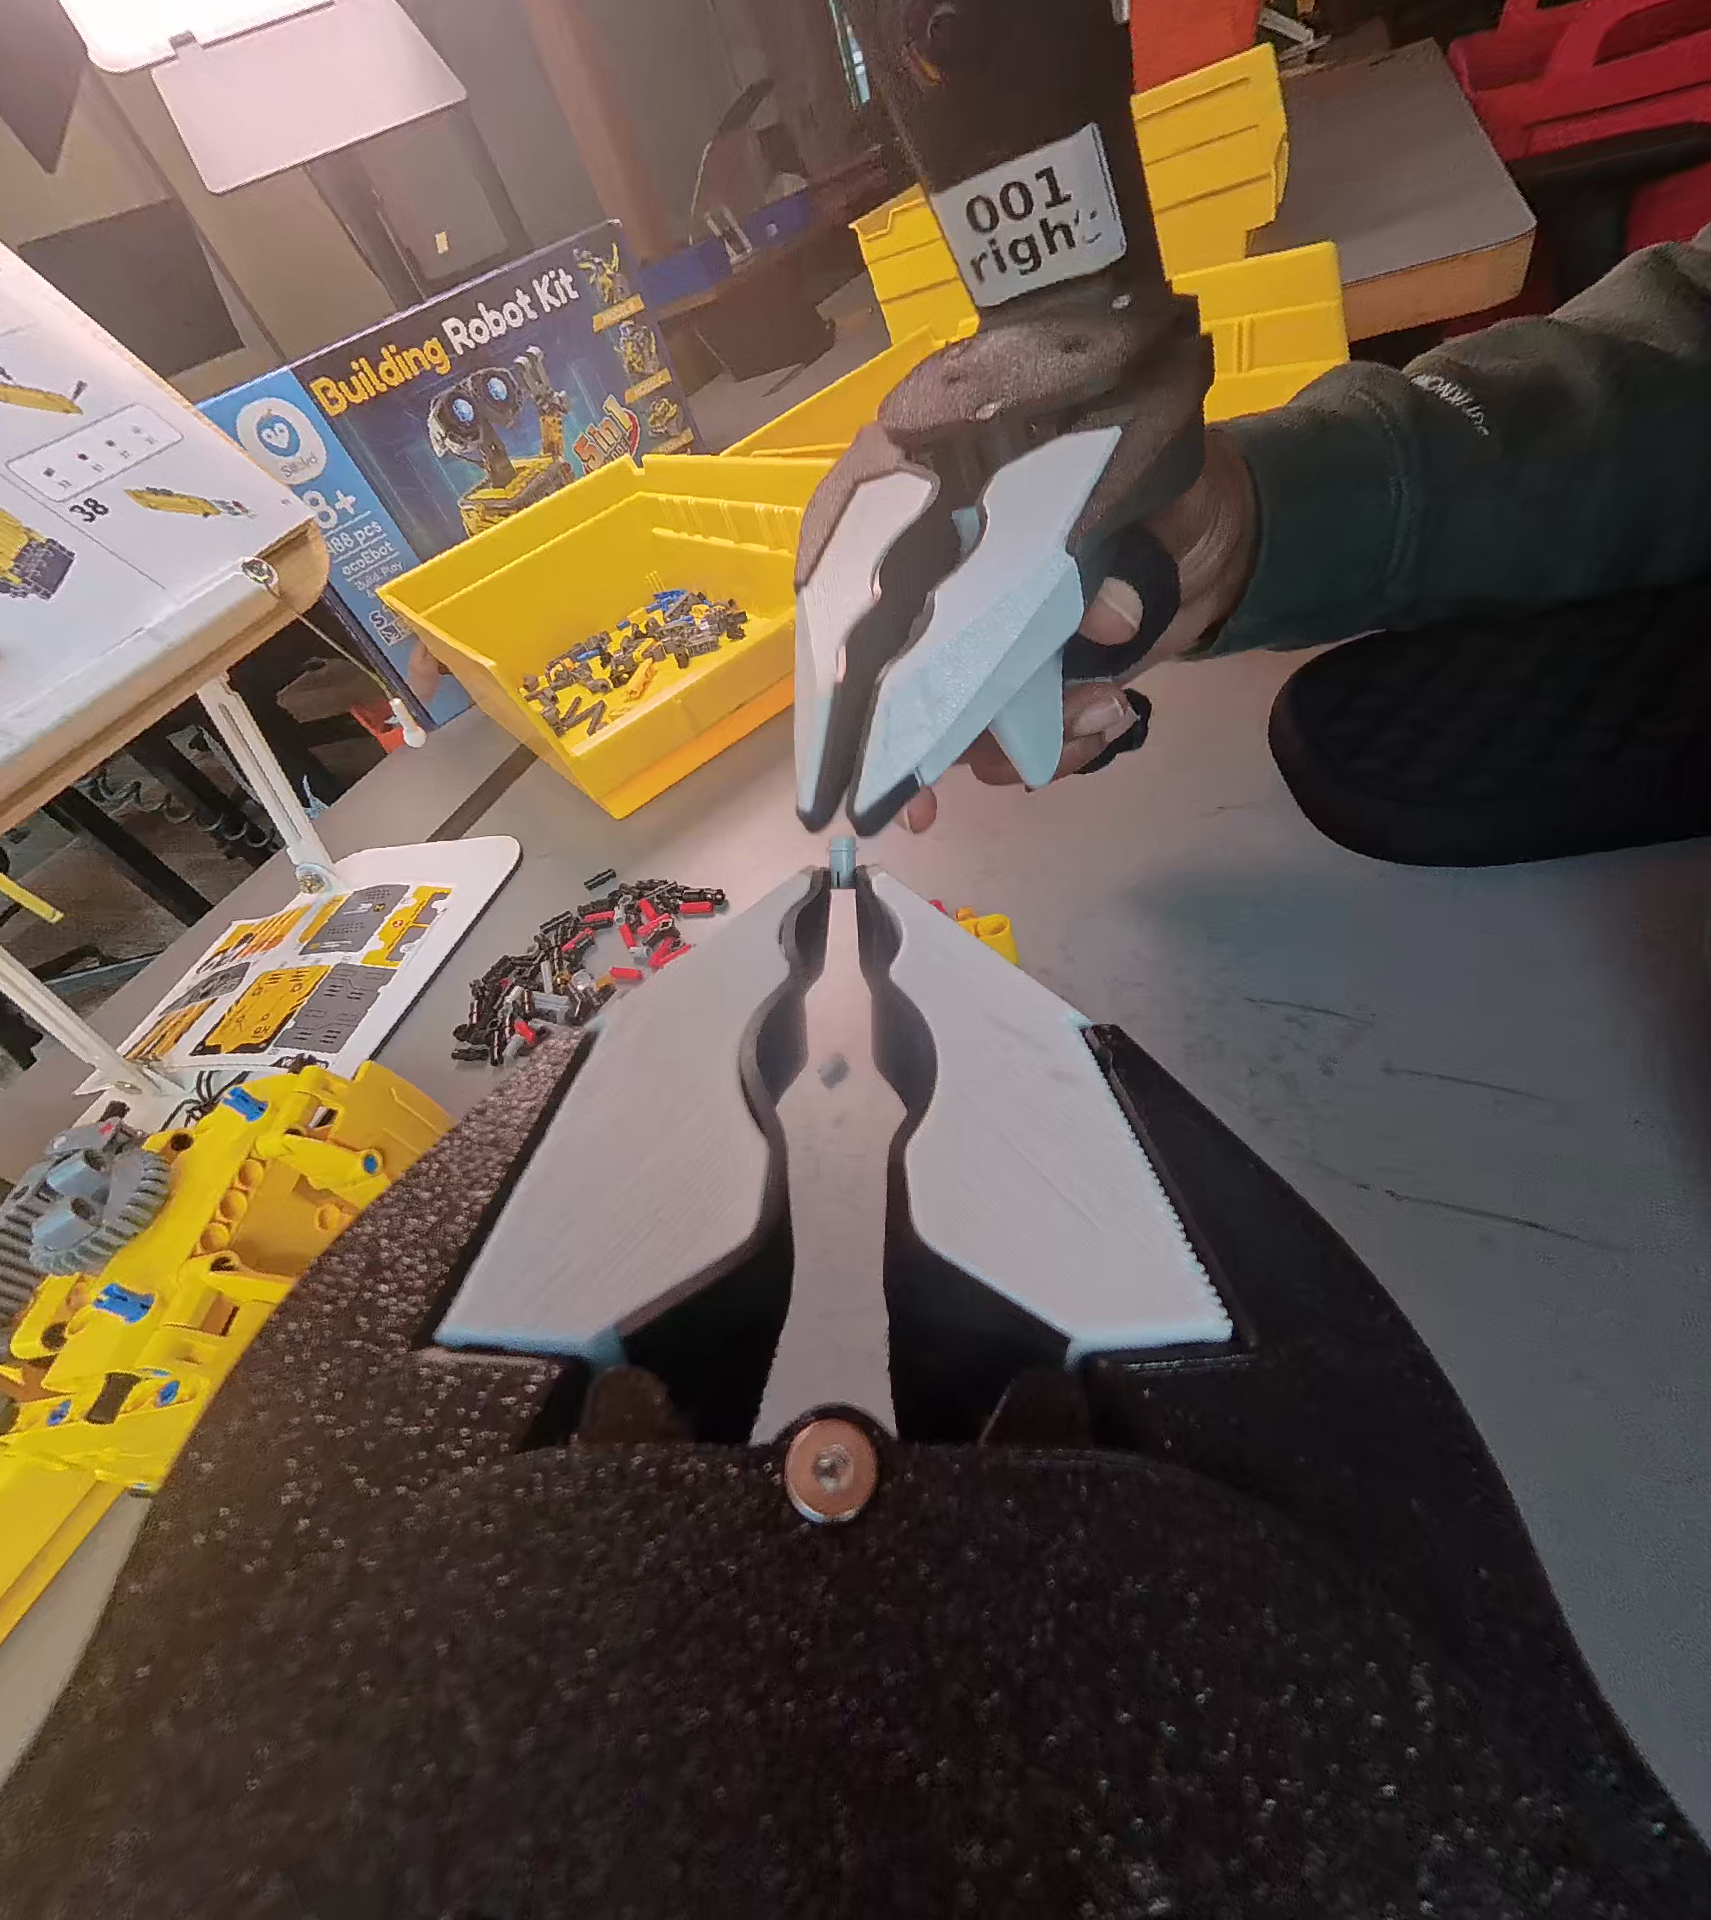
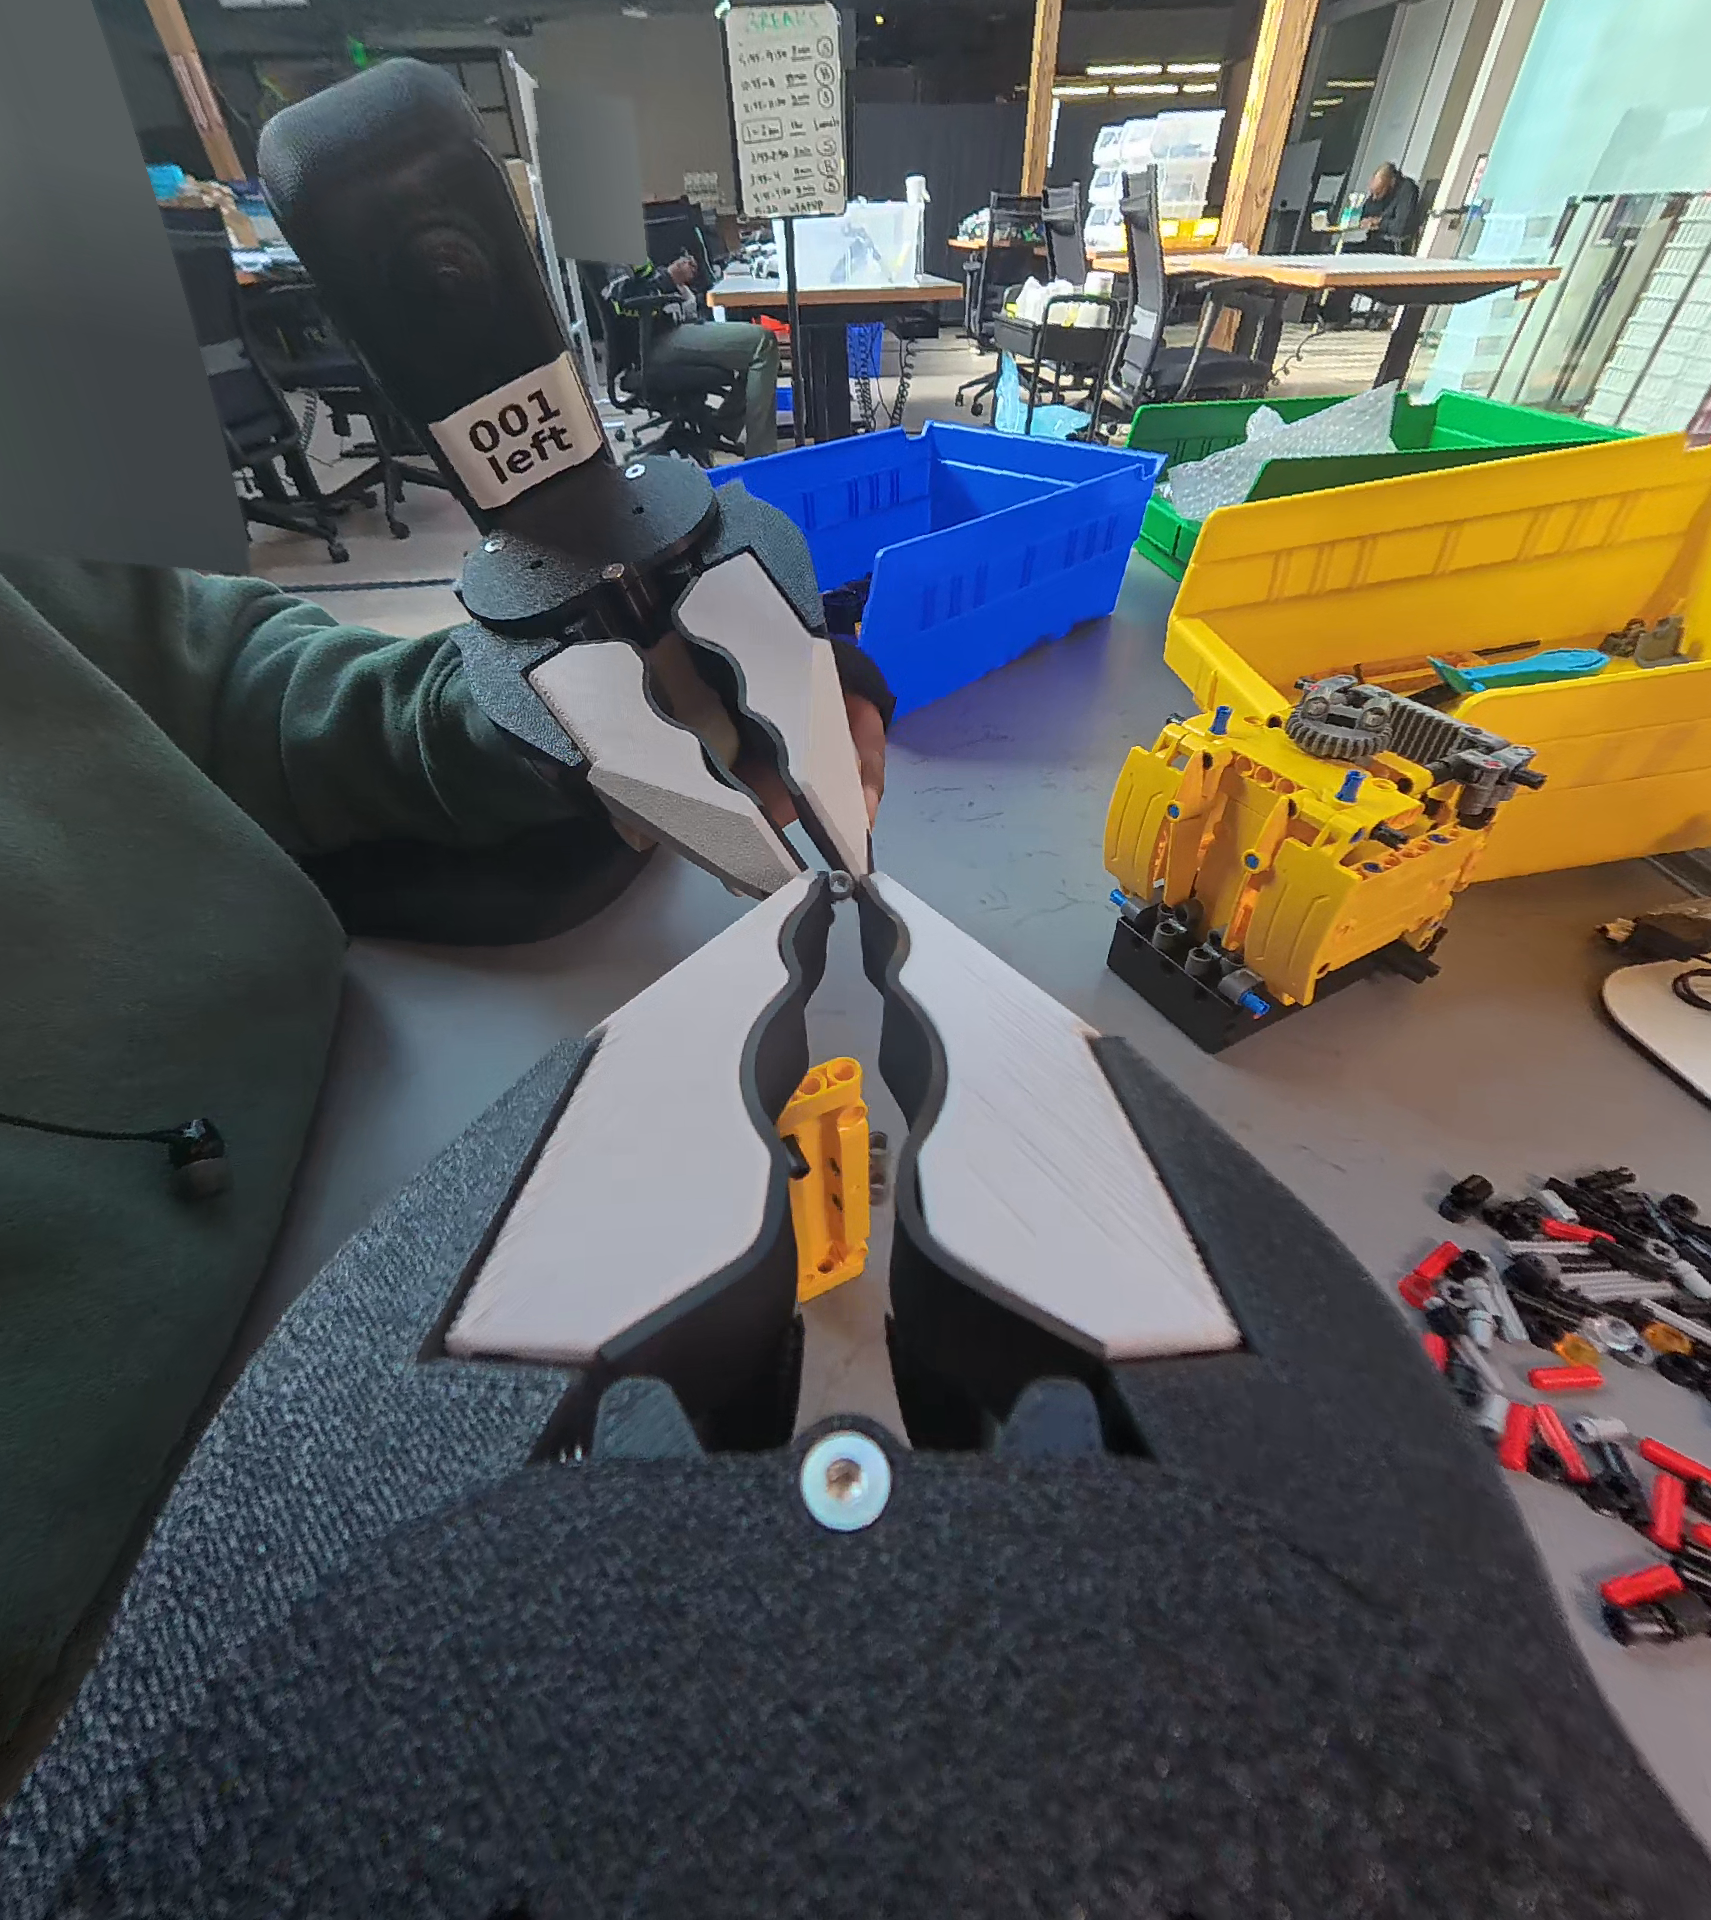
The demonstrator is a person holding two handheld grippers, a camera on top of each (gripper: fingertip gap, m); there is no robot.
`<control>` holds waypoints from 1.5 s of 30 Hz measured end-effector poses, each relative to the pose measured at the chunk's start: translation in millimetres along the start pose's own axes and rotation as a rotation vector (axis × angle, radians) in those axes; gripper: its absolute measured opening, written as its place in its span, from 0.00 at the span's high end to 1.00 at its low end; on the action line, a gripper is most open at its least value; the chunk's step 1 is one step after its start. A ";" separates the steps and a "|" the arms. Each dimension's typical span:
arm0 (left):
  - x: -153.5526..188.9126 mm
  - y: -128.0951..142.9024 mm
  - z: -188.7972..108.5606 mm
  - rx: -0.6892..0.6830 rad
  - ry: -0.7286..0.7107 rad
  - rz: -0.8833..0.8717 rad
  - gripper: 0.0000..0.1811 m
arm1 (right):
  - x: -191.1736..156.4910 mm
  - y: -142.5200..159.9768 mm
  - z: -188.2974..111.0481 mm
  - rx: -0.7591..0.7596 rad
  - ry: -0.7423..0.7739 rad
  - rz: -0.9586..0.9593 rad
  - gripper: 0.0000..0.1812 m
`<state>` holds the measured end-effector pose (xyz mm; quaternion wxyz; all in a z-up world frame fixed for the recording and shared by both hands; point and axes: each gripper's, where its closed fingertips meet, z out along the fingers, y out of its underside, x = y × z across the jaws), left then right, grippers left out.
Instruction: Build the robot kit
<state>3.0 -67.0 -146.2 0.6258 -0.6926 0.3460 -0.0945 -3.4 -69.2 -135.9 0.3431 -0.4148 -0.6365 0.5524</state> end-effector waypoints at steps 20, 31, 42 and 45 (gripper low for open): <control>-13.7 38.1 8.4 -0.125 -0.021 -0.104 0.98 | 61.0 135.4 -85.9 -0.747 0.197 0.046 0.94; -11.7 37.9 7.5 -0.123 -0.012 -0.105 0.98 | 58.5 143.1 -81.3 -0.762 0.173 0.055 0.95; -8.3 38.7 9.0 -0.123 0.002 -0.112 0.98 | 57.3 143.2 -80.4 -0.752 0.161 0.056 0.96; -7.8 38.0 8.8 -0.120 0.008 -0.117 0.98 | 57.4 143.3 -80.4 -0.746 0.149 0.068 0.96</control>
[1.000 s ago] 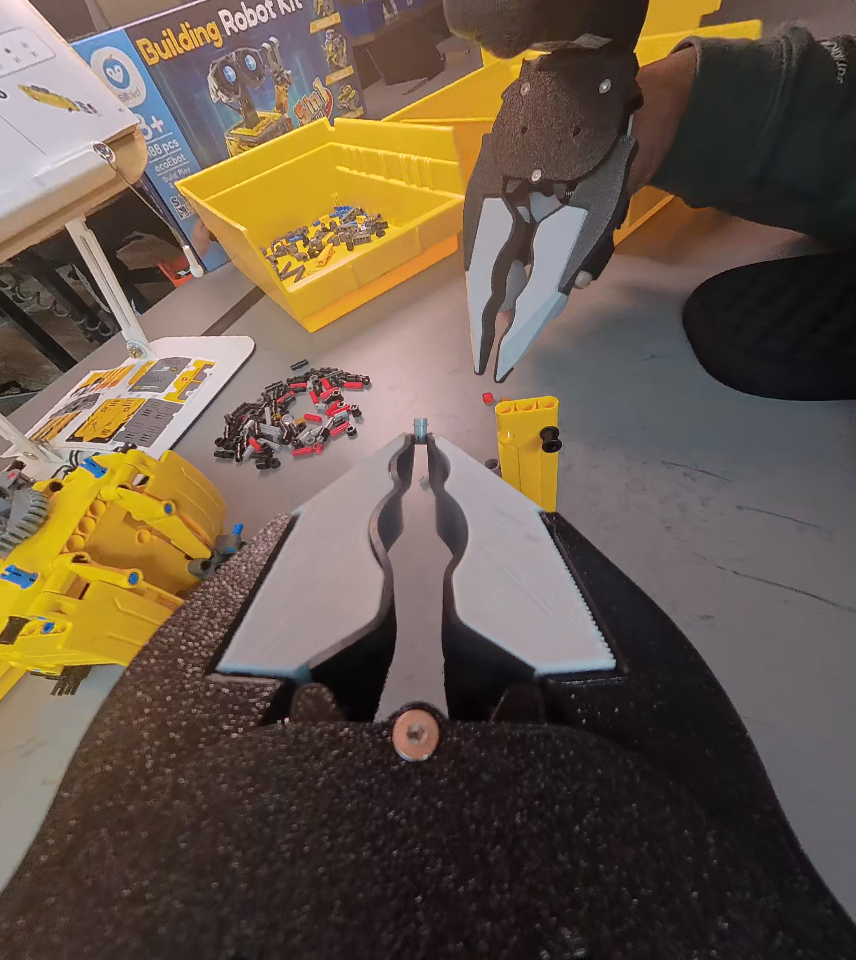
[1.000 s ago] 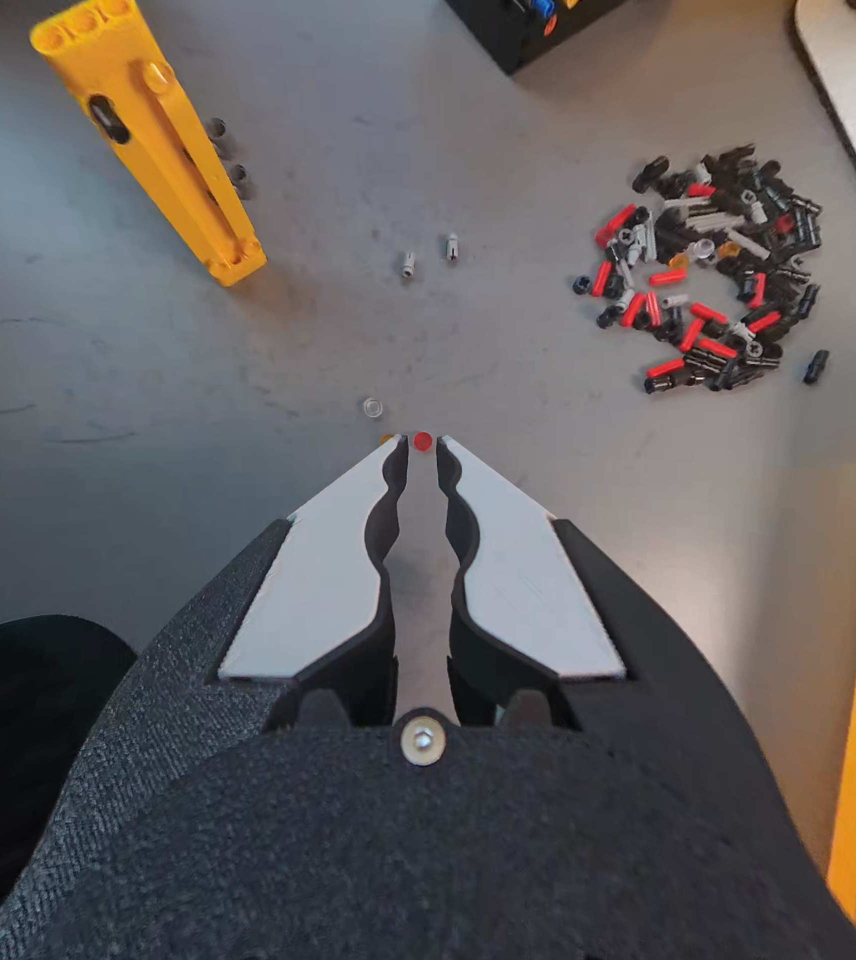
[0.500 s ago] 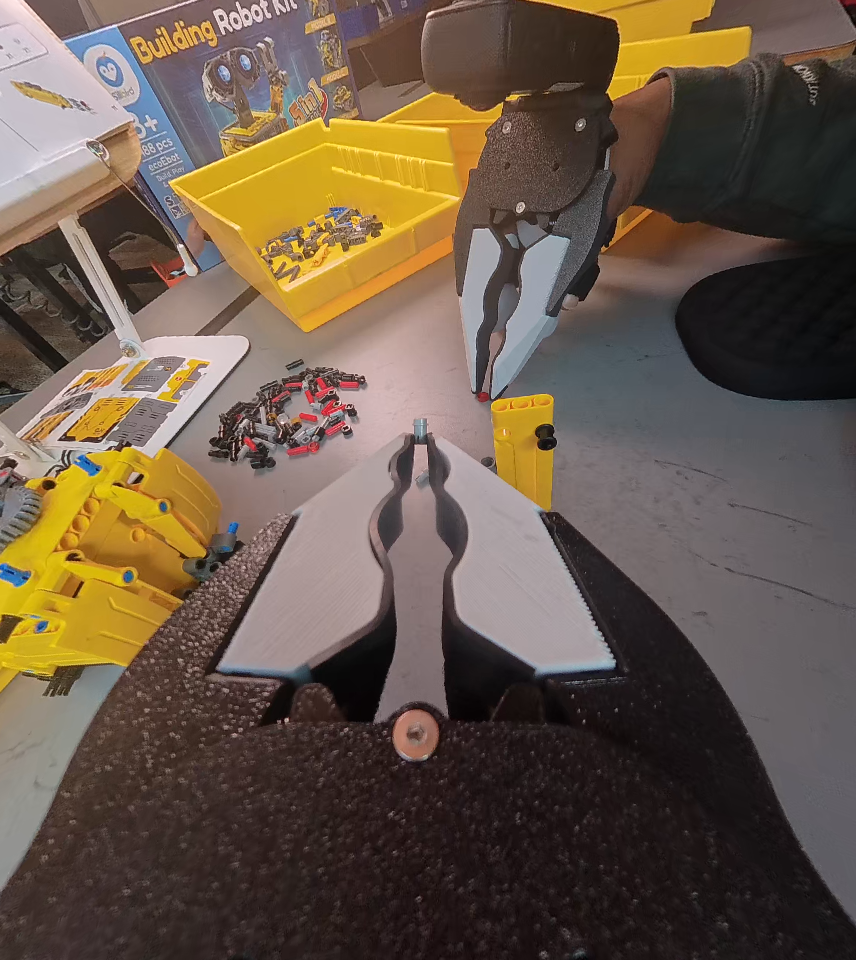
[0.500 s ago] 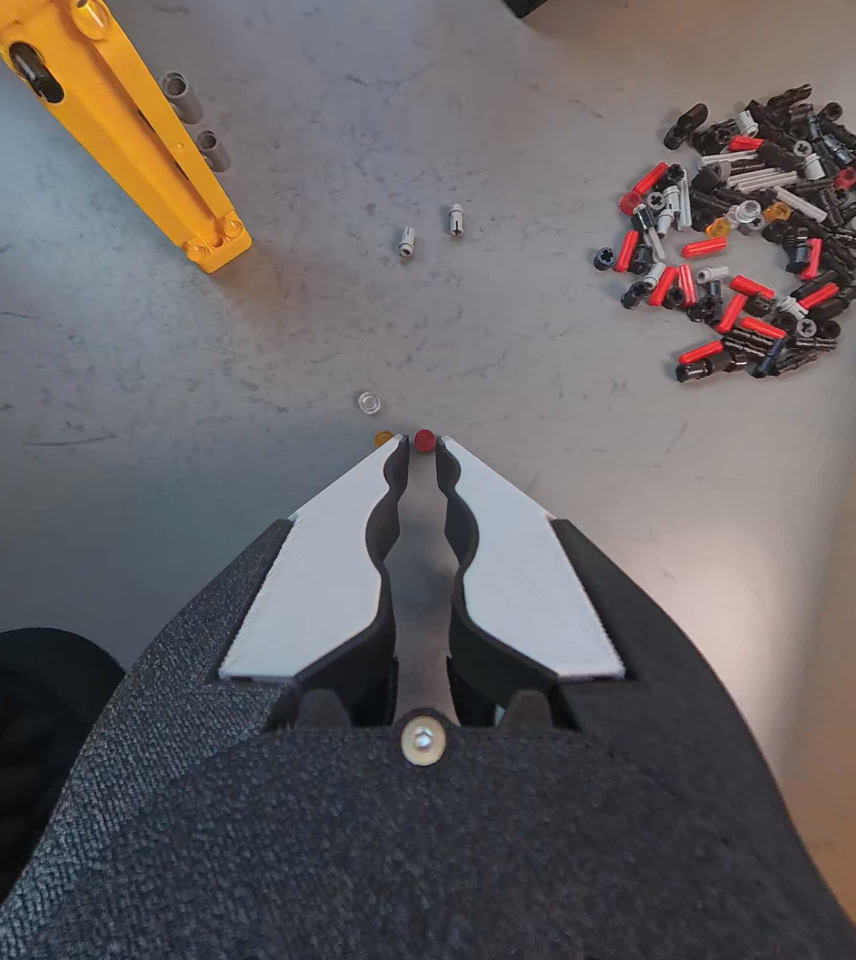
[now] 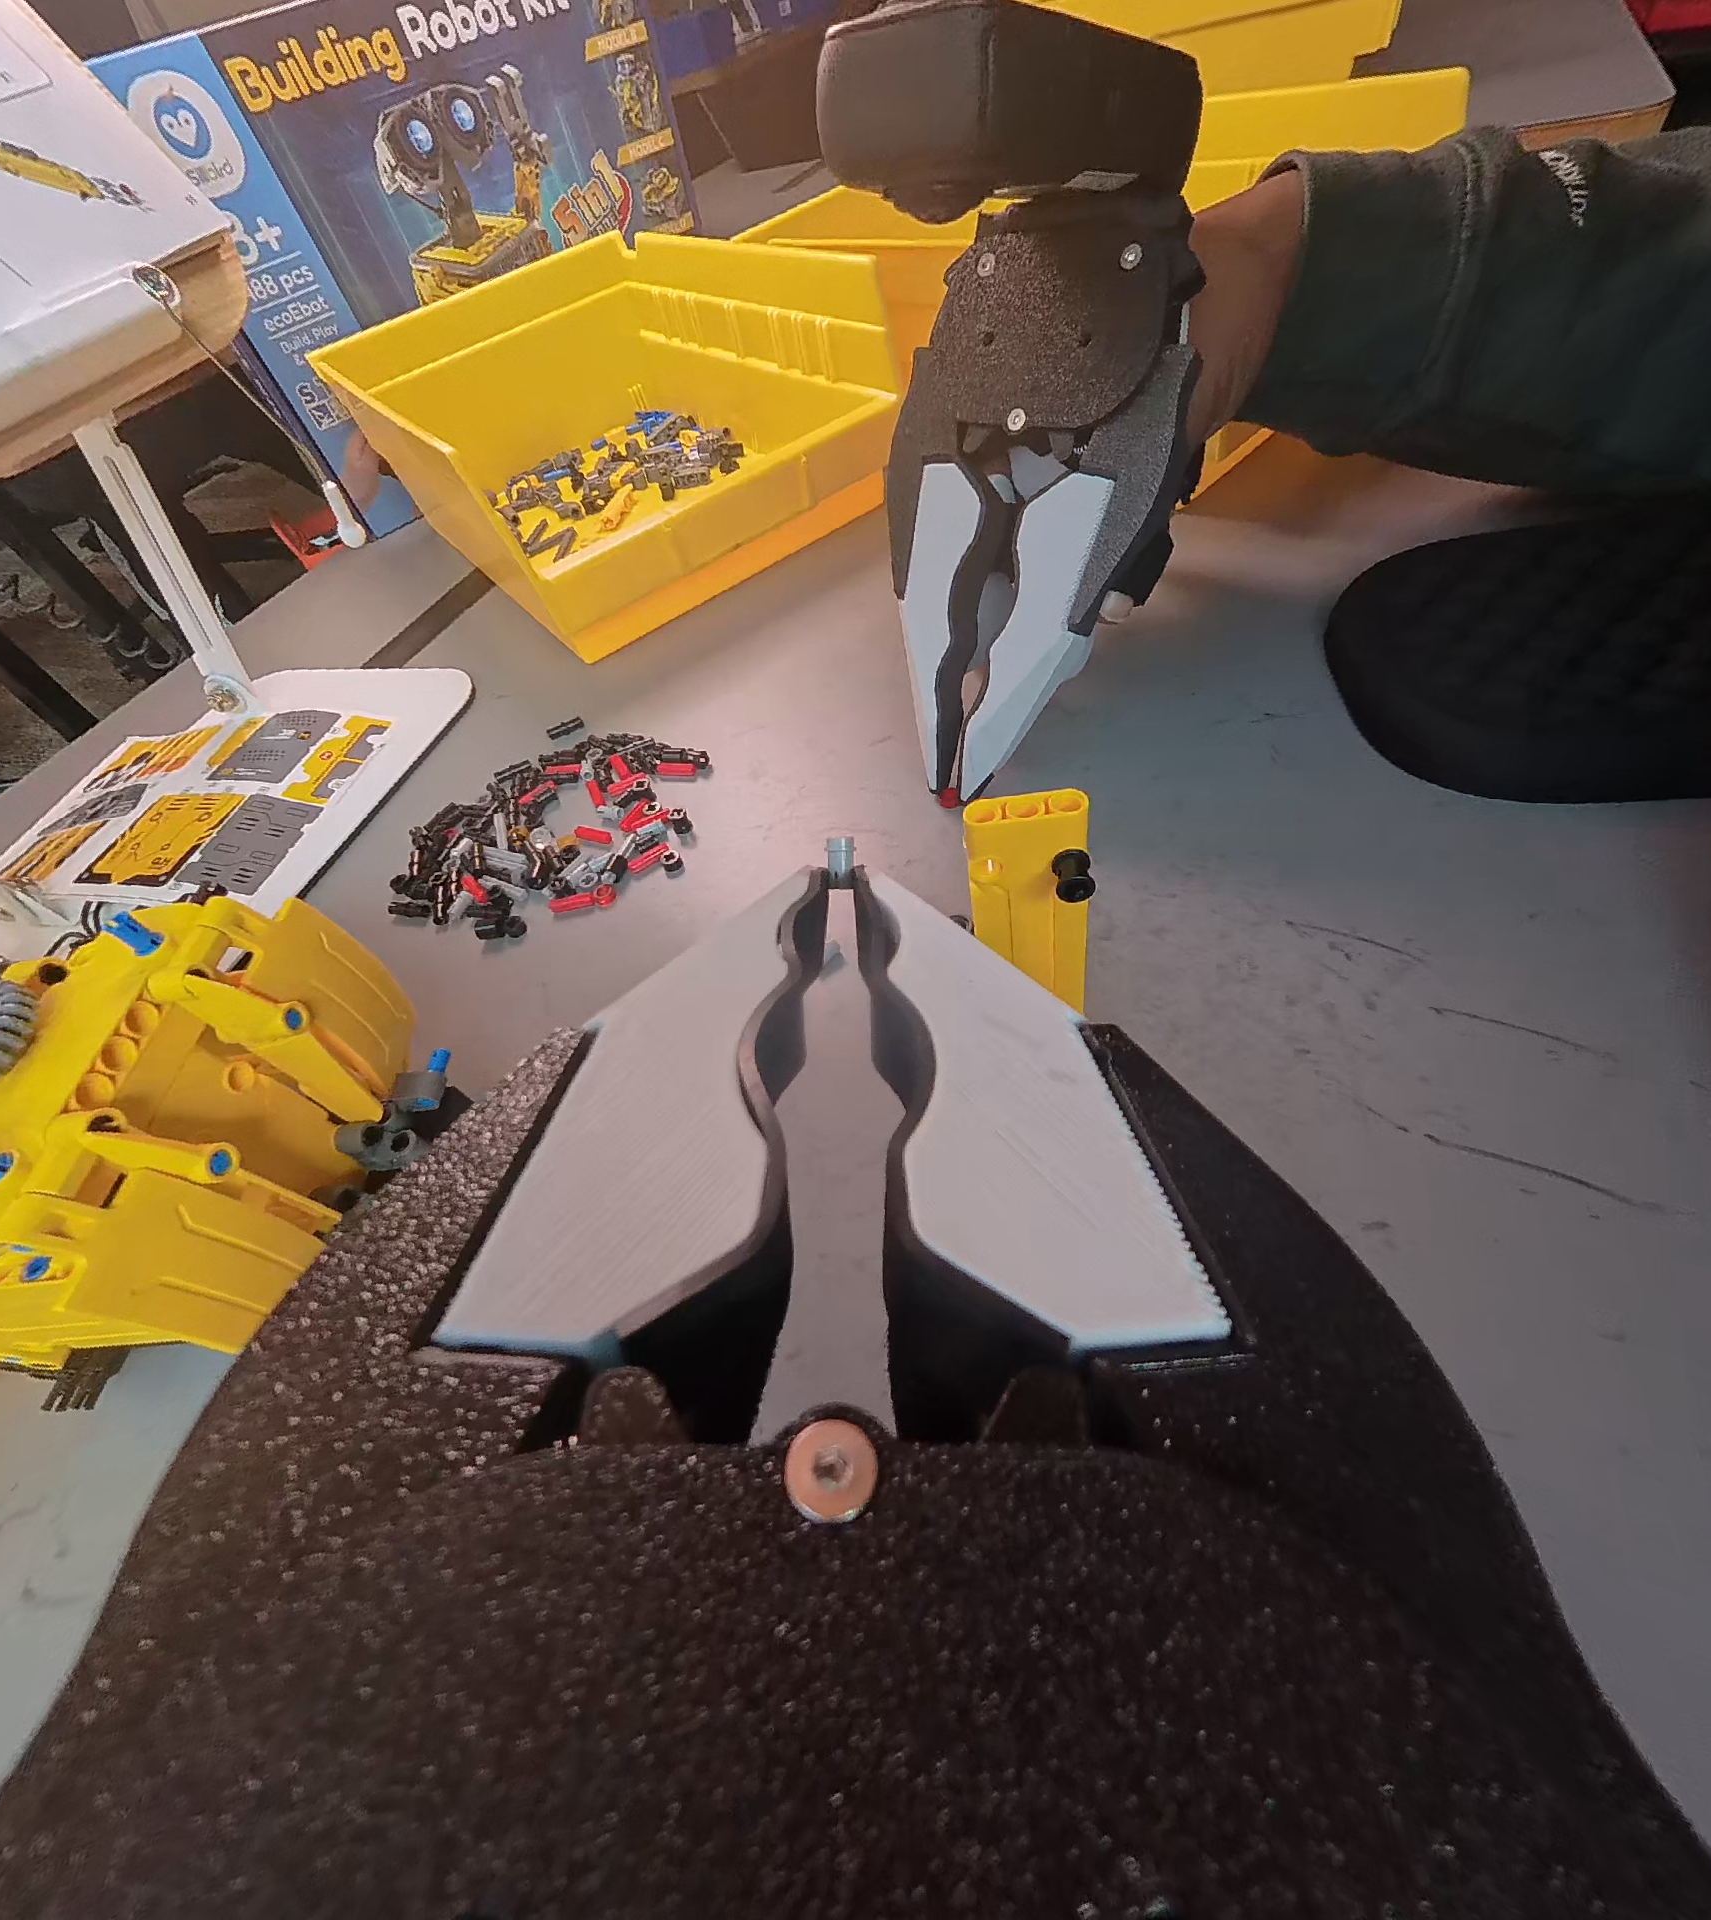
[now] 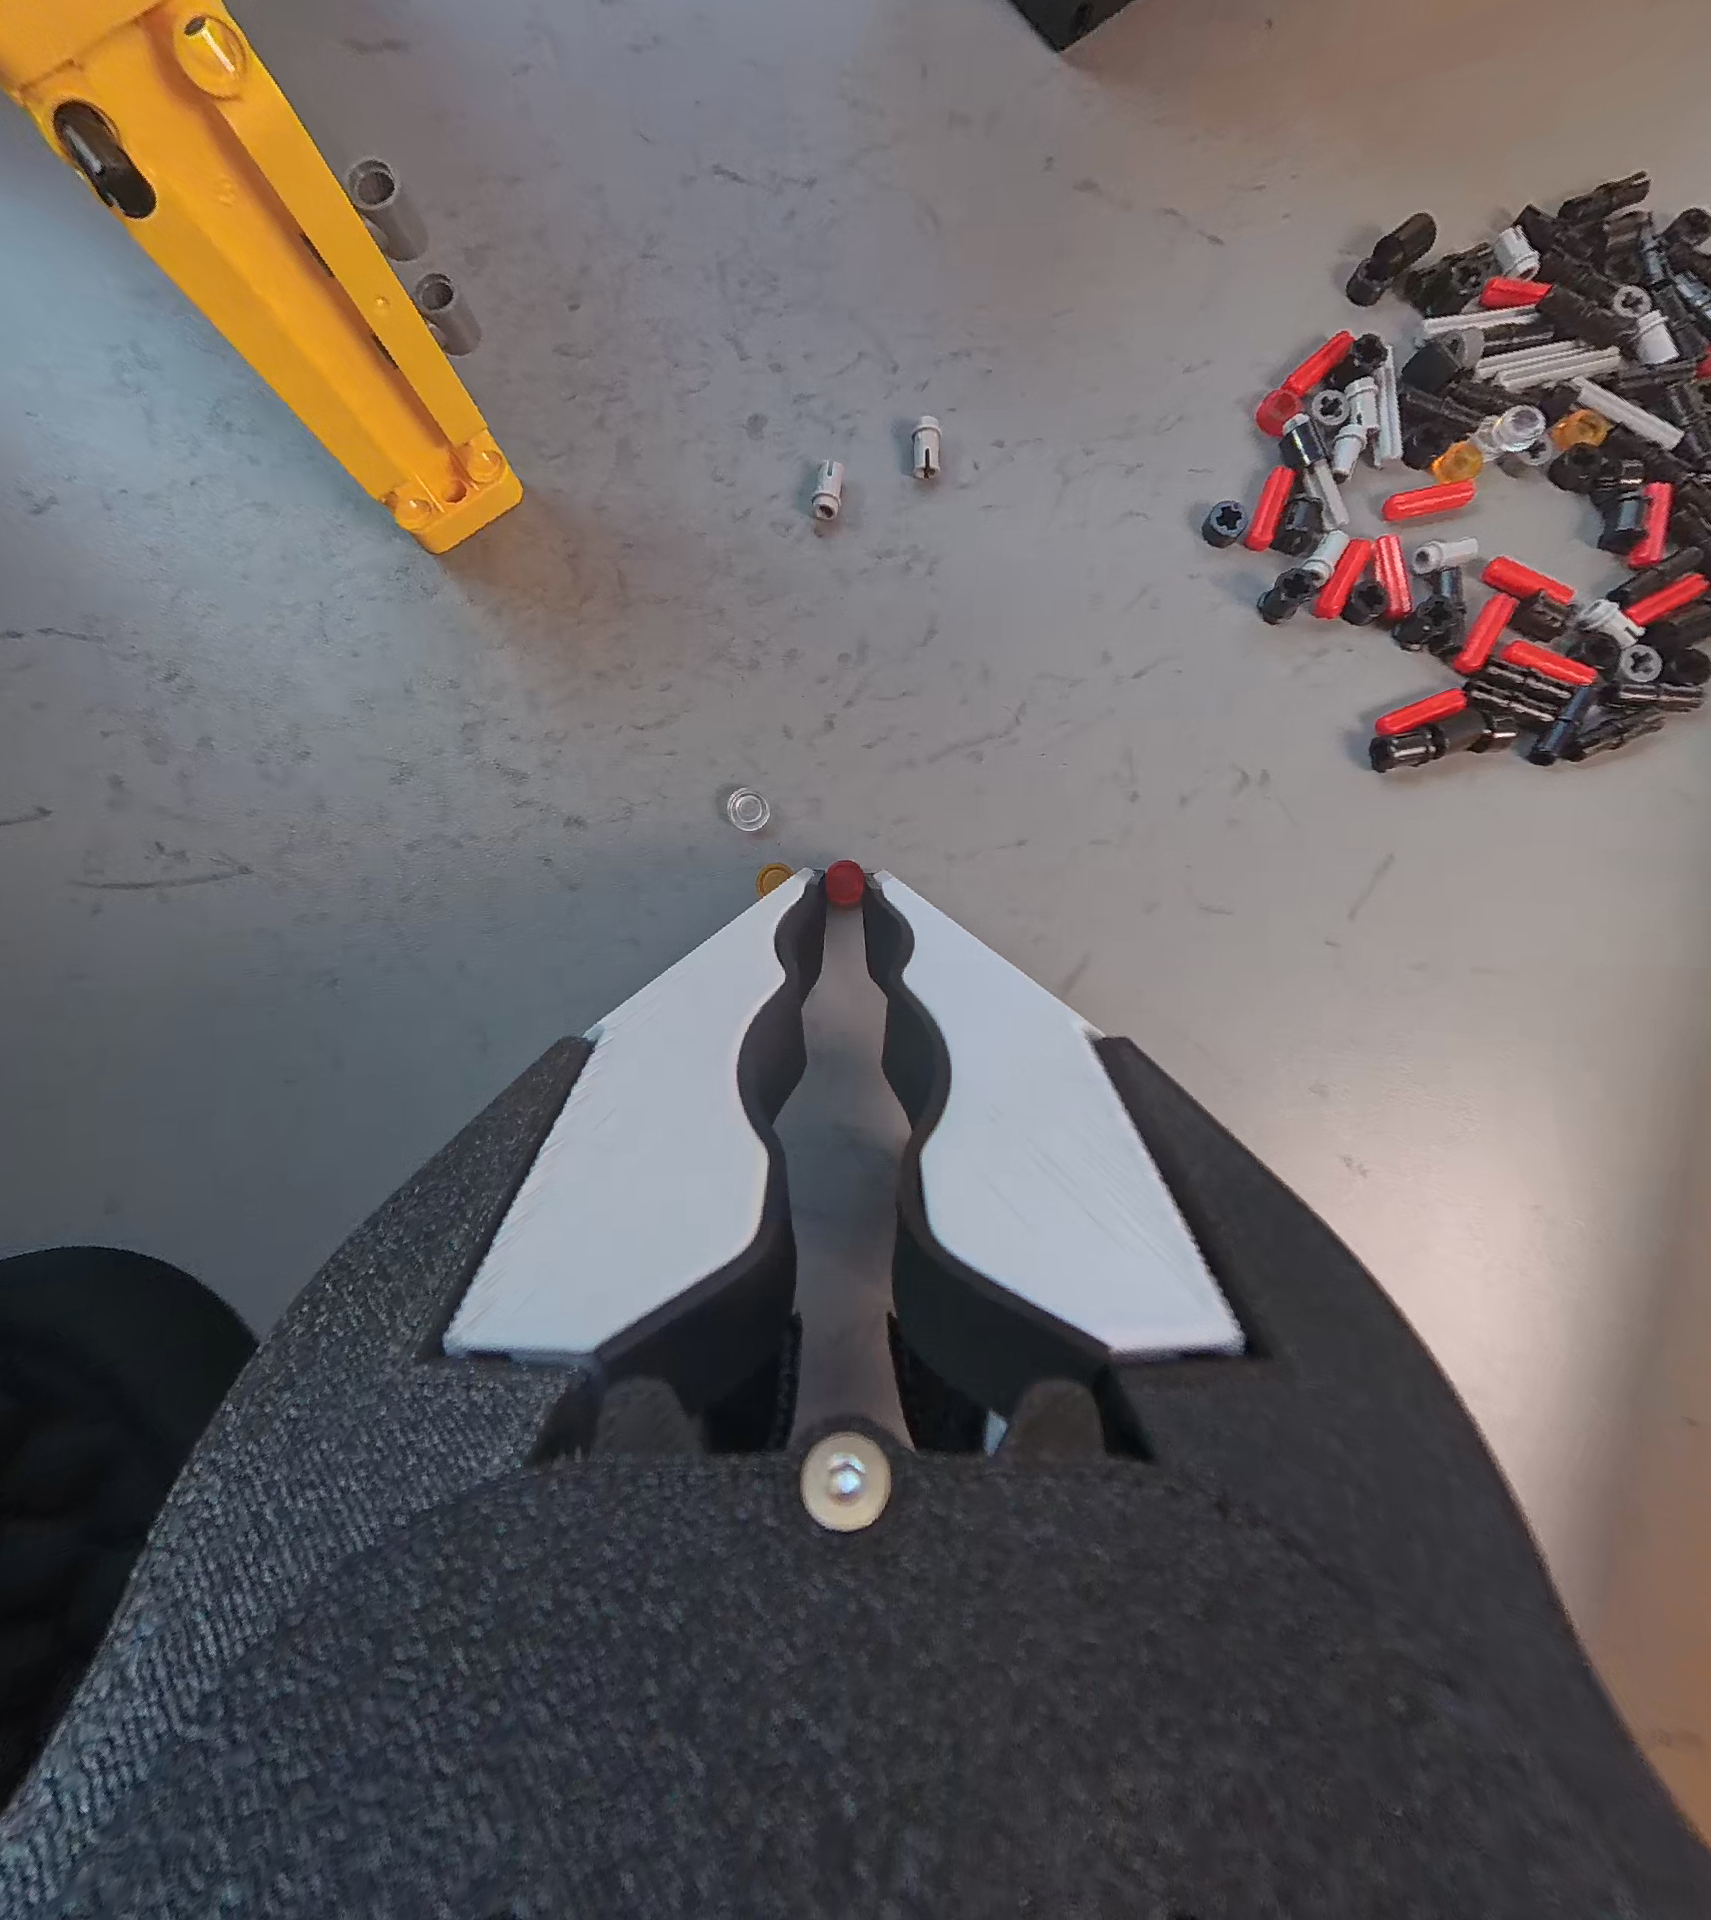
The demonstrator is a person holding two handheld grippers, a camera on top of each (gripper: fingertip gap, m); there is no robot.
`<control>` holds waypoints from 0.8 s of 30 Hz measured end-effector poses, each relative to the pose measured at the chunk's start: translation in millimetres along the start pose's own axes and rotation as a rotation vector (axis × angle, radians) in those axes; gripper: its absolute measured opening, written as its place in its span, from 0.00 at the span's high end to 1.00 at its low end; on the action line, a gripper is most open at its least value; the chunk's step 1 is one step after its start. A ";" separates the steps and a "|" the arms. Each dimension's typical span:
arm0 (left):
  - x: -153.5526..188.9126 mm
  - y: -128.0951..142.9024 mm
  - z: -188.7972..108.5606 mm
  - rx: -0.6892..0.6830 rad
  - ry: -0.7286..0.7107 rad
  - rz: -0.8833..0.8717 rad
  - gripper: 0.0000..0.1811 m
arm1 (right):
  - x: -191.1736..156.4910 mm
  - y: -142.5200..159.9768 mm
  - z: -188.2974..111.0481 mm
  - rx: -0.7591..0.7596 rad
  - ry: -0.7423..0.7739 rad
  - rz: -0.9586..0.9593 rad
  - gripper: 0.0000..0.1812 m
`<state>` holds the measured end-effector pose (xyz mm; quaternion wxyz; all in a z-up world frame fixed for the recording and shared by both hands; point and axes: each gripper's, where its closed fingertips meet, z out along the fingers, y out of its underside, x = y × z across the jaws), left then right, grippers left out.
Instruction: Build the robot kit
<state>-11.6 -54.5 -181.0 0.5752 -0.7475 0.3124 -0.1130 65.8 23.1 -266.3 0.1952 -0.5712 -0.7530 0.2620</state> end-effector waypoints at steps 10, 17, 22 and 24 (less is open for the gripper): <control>0.6 -1.2 -0.8 0.004 0.000 0.000 0.98 | 0.0 0.2 -0.5 0.020 -0.017 -0.008 0.97; 4.8 -7.2 -3.4 0.034 0.038 -0.034 0.98 | -8.0 -45.6 -26.6 0.302 -0.067 -0.014 0.97; 16.2 -17.9 -6.3 0.083 0.117 -0.074 0.98 | -46.8 -109.9 -60.3 0.639 -0.203 -0.043 0.97; 22.5 -23.1 -7.7 0.102 0.146 -0.069 0.98 | -61.8 -124.7 -61.2 0.693 -0.251 -0.047 0.97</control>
